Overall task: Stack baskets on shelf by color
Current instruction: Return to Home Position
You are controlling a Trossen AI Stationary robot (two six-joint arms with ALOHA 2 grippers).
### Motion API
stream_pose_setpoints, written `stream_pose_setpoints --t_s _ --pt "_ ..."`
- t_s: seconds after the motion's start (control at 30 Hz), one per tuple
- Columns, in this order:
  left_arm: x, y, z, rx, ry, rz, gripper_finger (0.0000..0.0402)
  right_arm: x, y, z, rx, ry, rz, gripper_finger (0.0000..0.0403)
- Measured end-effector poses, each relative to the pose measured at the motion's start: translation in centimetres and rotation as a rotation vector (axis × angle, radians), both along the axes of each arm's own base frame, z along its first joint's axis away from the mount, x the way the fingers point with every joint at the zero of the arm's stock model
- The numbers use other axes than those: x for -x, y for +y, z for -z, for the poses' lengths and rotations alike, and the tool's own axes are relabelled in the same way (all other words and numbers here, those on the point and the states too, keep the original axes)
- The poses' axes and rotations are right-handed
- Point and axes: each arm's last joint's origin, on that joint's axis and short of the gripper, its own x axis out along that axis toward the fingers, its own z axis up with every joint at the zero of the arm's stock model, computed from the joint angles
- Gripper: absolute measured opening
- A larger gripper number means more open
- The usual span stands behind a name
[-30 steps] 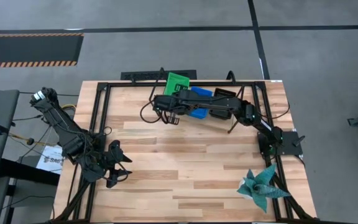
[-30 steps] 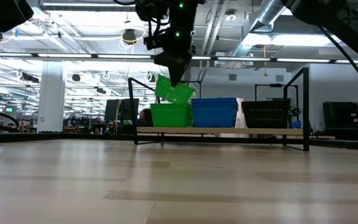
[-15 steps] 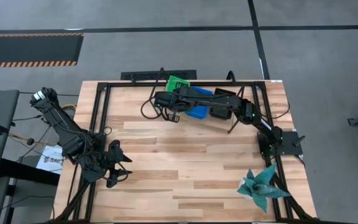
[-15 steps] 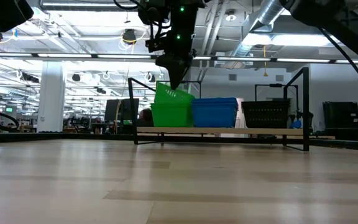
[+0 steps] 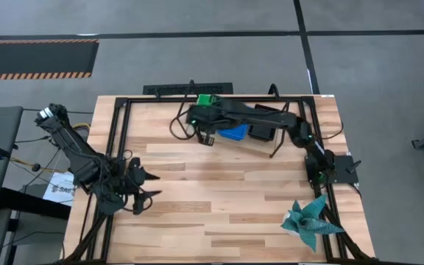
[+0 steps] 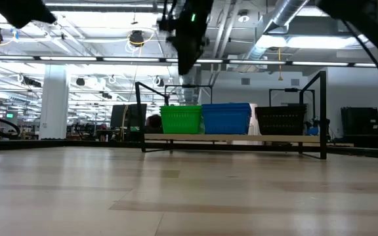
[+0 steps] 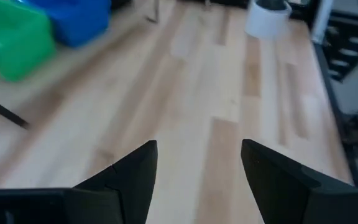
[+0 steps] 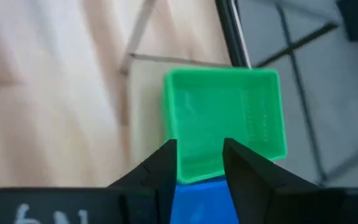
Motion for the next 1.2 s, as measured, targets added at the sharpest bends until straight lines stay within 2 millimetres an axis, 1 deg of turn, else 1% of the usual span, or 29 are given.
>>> stream_pose_setpoints --t_s 0.07,0.13,0.23,0.3,0.37,0.47,0.57,0.63,0.7,0.77,0.87,0.97,1.03,1.13,1.2 --pt "-0.1 0.3 -0.2 -0.054 -0.018 -0.008 0.0221 1.3 0.8 -2.7 -0.046 -0.070 -0.037 0.0148" --pt "0.0 0.8 -0.6 -0.081 -0.028 0.005 0.0221 3.2 1.6 -5.9 -0.067 -0.140 -0.093 0.0143" --pt "0.5 2.0 -1.6 -0.086 -0.067 0.011 0.0221 6.7 2.8 -10.5 -0.124 -0.243 -0.206 0.0137" --pt "1.1 3.0 -2.5 -0.101 -0.100 0.022 0.0221 9.5 3.6 -13.4 -0.172 -0.313 -0.291 0.0134" --pt "1.9 4.2 -3.4 -0.113 -0.146 0.031 0.0221 12.4 4.5 -15.8 -0.185 -0.363 -0.367 0.0131" --pt "3.2 6.0 -4.7 -0.133 -0.217 0.046 0.0221 16.7 5.9 -18.4 -0.168 -0.412 -0.444 0.0127" --pt "4.7 7.7 -5.7 -0.126 -0.285 0.050 0.0221 20.4 6.9 -19.2 -0.170 -0.402 -0.488 0.0128" --pt "5.6 8.6 -5.8 -0.109 -0.336 0.068 0.0221 22.2 7.2 -18.5 -0.182 -0.373 -0.501 0.0129" --pt "6.3 9.1 -5.5 -0.082 -0.384 0.134 0.0221 23.5 7.5 -17.5 -0.184 -0.403 -0.507 0.0130" --pt "6.7 9.3 -4.8 -0.043 -0.441 0.204 0.0221 24.6 7.6 -16.1 -0.175 -0.479 -0.511 0.0129" --pt "7.2 9.5 -3.6 -0.018 -0.521 0.297 0.0221 26.5 7.4 -13.5 -0.138 -0.663 -0.518 0.0127" --pt "7.4 9.5 -1.9 -0.014 -0.536 0.333 0.0221 28.2 7.2 -10.1 -0.092 -0.870 -0.519 0.0128" --pt "7.5 9.7 -1.0 0.004 -0.535 0.318 0.0221 29.2 7.1 -7.1 -0.096 -0.959 -0.496 0.0129" --pt "7.6 9.7 0.1 0.037 -0.535 0.327 0.0221 30.5 6.9 -2.8 -0.160 -1.070 -0.460 0.0130" --pt "7.7 9.8 0.4 0.055 -0.541 0.341 0.0221 31.2 7.1 -0.3 -0.230 -1.115 -0.477 0.0130"
